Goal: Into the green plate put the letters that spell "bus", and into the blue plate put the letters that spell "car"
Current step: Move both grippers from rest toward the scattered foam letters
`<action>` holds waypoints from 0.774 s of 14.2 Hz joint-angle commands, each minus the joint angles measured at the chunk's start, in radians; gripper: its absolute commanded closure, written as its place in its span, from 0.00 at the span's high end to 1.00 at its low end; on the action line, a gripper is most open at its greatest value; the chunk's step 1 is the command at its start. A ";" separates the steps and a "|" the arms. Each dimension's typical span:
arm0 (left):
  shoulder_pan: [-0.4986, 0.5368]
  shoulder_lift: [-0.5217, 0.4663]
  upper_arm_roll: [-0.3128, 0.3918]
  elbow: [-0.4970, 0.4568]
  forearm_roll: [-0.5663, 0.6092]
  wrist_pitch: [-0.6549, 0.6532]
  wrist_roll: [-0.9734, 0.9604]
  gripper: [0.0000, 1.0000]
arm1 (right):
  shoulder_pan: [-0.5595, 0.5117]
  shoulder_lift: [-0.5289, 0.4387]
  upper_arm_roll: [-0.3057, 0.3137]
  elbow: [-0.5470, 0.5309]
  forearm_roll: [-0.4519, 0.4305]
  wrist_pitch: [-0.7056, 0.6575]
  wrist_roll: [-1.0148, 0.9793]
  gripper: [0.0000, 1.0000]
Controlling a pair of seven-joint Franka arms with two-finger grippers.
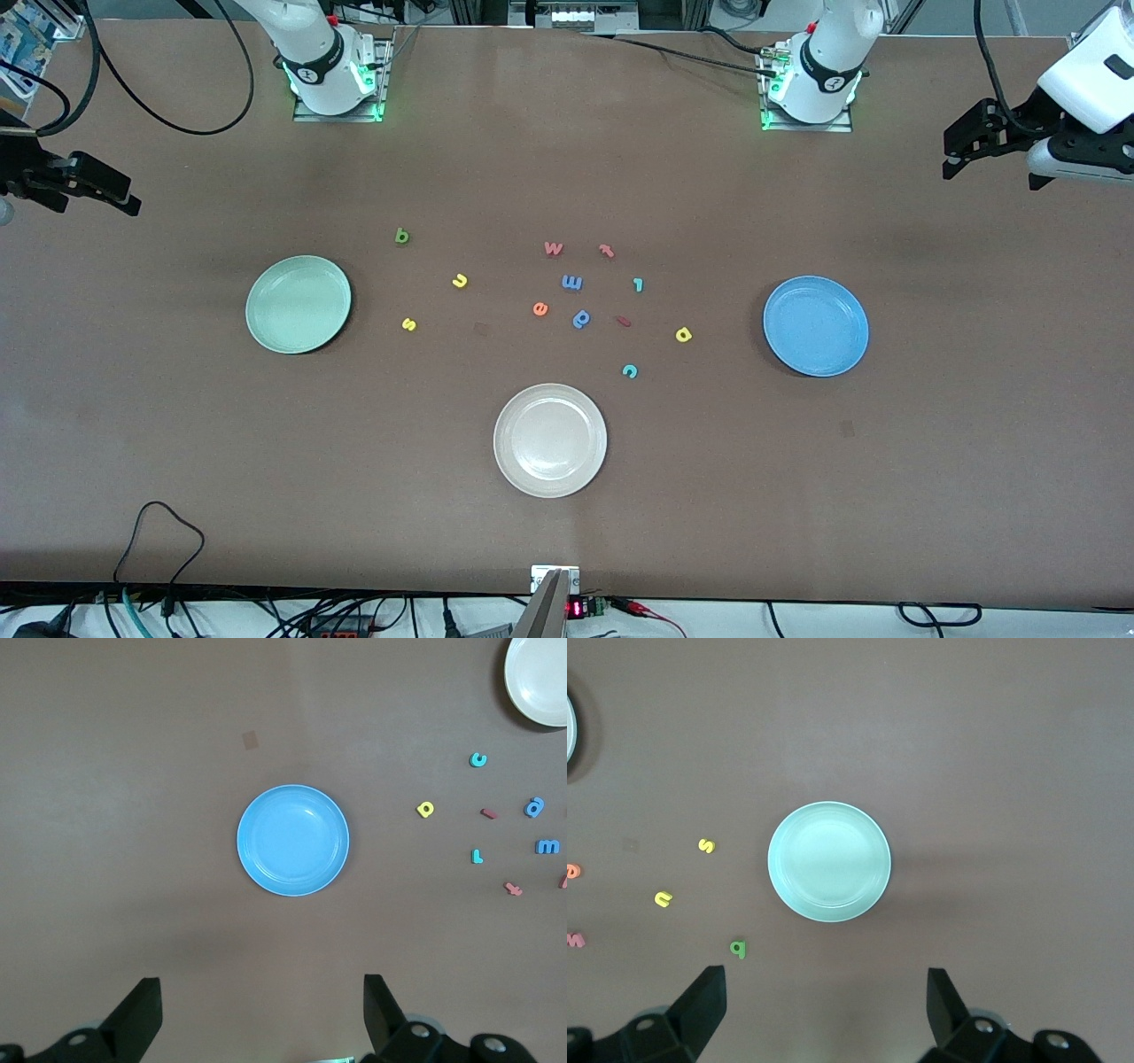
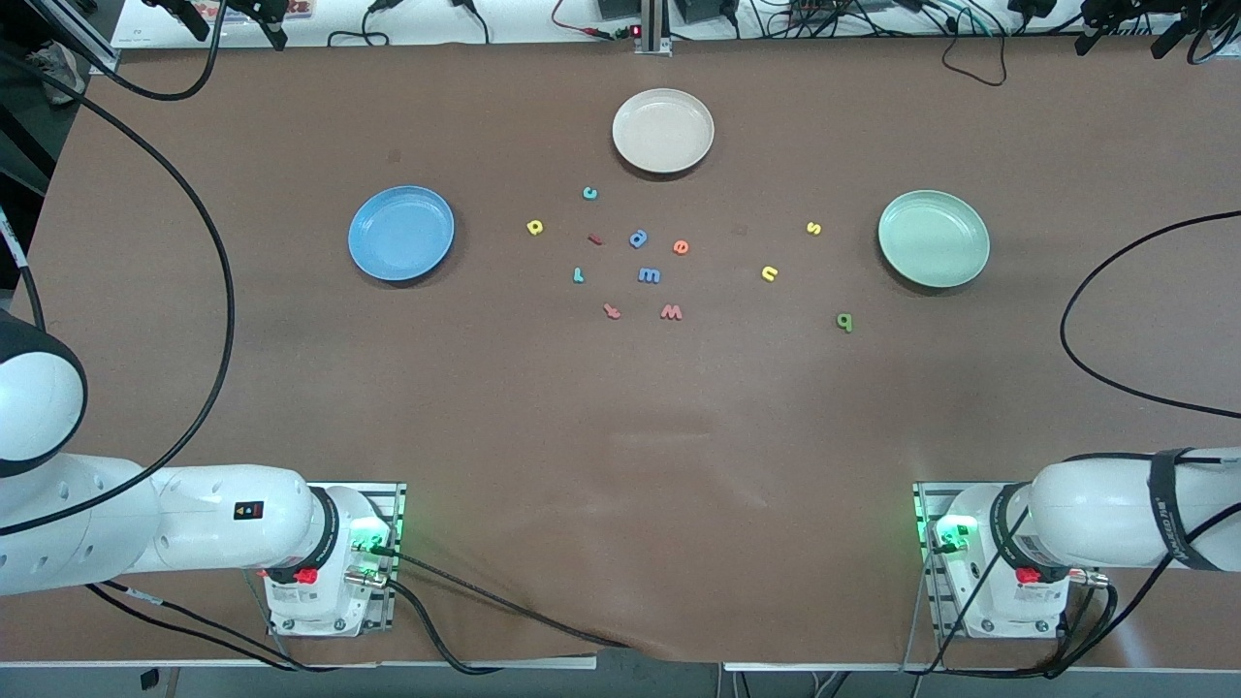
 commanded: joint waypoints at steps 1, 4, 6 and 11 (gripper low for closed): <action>0.005 0.018 -0.003 0.032 -0.001 -0.020 -0.004 1.00 | -0.012 -0.027 0.010 -0.010 -0.009 -0.028 -0.002 1.00; 0.005 0.018 -0.003 0.032 -0.001 -0.020 -0.003 1.00 | -0.012 -0.018 0.012 -0.007 -0.004 -0.022 -0.002 1.00; 0.005 0.019 -0.003 0.029 -0.012 -0.027 -0.003 1.00 | -0.006 -0.003 0.013 -0.007 -0.007 -0.007 -0.003 1.00; -0.021 0.051 -0.031 0.017 -0.016 -0.090 0.009 1.00 | 0.023 0.068 0.022 -0.009 -0.006 0.030 0.000 1.00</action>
